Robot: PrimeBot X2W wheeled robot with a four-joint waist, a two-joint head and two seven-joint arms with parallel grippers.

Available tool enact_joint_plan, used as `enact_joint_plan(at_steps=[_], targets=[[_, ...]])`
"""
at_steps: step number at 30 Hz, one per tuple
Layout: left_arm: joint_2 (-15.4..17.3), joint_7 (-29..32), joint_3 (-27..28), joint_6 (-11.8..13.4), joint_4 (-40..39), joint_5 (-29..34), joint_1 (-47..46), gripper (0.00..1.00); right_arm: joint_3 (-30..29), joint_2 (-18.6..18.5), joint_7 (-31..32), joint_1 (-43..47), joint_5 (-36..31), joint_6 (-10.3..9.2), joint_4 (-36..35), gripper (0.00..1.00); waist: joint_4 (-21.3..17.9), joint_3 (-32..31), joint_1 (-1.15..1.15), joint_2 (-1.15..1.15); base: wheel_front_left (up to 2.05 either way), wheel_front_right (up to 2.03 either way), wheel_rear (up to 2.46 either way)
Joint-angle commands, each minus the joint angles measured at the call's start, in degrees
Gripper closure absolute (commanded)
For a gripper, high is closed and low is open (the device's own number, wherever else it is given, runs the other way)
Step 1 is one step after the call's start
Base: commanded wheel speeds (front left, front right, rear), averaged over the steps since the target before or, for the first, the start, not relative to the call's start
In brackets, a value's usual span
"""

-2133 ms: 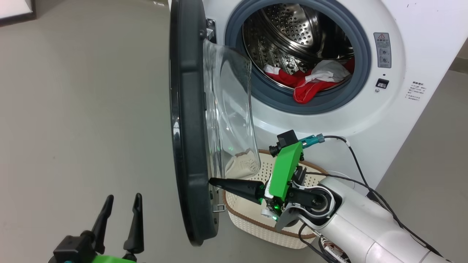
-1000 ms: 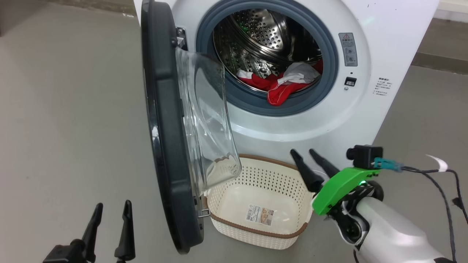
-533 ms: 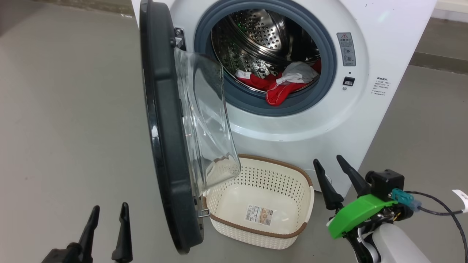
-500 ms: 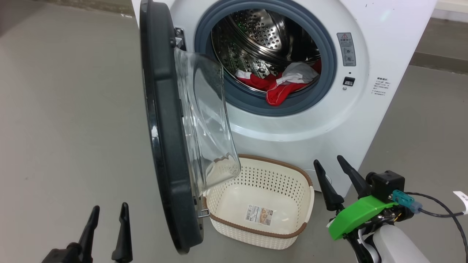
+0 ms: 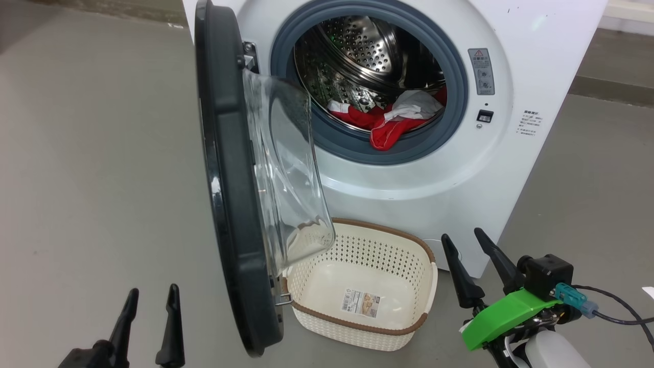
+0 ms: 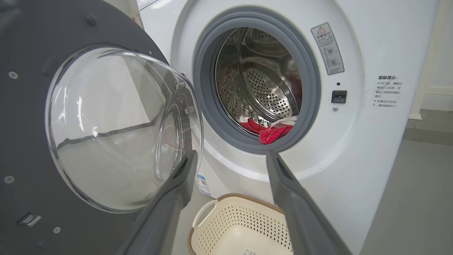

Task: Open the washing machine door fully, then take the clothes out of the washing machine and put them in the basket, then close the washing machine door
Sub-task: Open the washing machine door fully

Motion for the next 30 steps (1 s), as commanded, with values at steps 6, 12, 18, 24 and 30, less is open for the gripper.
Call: enact_joint_plan(at_steps=[6,12,18,24,30], targets=[[0.67,-0.45,1.92,0.17,-1.24,-0.35,-1.06,0.0,0.75,0.21,-0.53,-0.03,-0.34,0.29,-1.66,0.0,-0.09,-0.12,0.0,0.0,0.0,0.0,0.0],[0.71,-0.45,1.84,0.2,-0.59,0.04,-1.09,0.0,1.04,0.21,-0.53,0.1,-0.03,0.29,-1.29,0.0,-0.21,-0.34,0.0,0.0,0.0,0.0,0.0],[0.77,-0.45,1.87,0.61,-0.69,0.16,-1.04,0.0,0.99,0.21,-0.53,0.11,0.45,0.29,-1.04,0.0,-0.23,-0.62,0.0,0.0,0.0,0.0,0.0],[1.01,-0.13,1.66,1.22,-0.56,0.29,-1.06,0.67,0.98,0.21,-0.53,-0.04,0.39,0.29,-1.59,0.0,-0.44,-0.75,0.0,0.0,0.0,0.0,0.0],[1.45,0.81,1.37,2.35,-3.6,0.85,-2.01,1.0,1.02,0.21,-0.53,0.3,0.73,0.29,-1.85,0.0,-0.53,-1.25,0.0,0.0,0.0,0.0,0.0]])
